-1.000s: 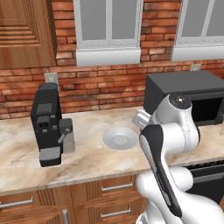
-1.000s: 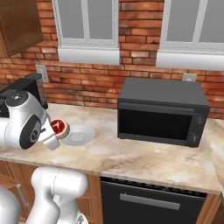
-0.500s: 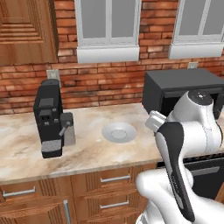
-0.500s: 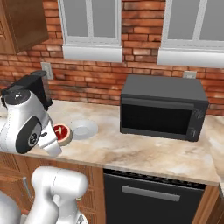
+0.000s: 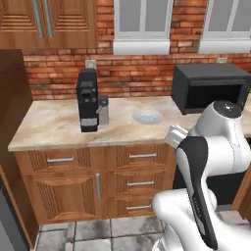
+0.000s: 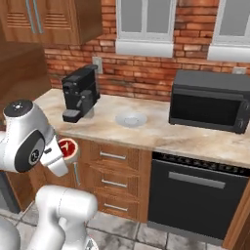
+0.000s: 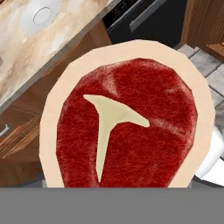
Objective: Place the steak on the counter behind the older steak on the same shelf of the fridge to maintain FIFO order. Close the fridge door when finished.
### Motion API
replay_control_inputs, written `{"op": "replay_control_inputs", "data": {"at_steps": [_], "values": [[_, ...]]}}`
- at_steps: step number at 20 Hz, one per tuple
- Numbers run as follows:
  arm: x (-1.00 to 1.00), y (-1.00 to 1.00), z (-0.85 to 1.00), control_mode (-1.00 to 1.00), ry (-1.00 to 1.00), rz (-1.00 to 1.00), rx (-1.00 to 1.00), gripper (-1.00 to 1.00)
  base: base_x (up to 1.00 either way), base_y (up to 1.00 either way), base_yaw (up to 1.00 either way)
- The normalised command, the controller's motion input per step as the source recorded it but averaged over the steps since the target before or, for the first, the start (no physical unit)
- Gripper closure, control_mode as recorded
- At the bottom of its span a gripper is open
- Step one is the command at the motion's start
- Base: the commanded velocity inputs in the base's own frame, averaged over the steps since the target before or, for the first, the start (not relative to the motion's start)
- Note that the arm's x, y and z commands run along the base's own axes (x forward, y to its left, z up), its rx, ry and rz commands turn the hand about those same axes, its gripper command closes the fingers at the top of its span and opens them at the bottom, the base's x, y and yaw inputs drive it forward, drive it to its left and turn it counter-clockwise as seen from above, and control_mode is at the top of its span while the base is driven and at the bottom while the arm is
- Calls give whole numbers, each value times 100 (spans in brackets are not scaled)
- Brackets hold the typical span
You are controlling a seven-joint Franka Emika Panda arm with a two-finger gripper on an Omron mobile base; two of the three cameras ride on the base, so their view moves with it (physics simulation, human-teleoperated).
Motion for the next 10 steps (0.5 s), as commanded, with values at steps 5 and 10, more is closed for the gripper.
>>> {"op": "replay_control_inputs", "data": {"at_steps": [5,10], "values": [[0,0,0,100,0,0,0,100,-93,26,34],[0,0,0,100,0,0,0,100,-89,21,41]]}}
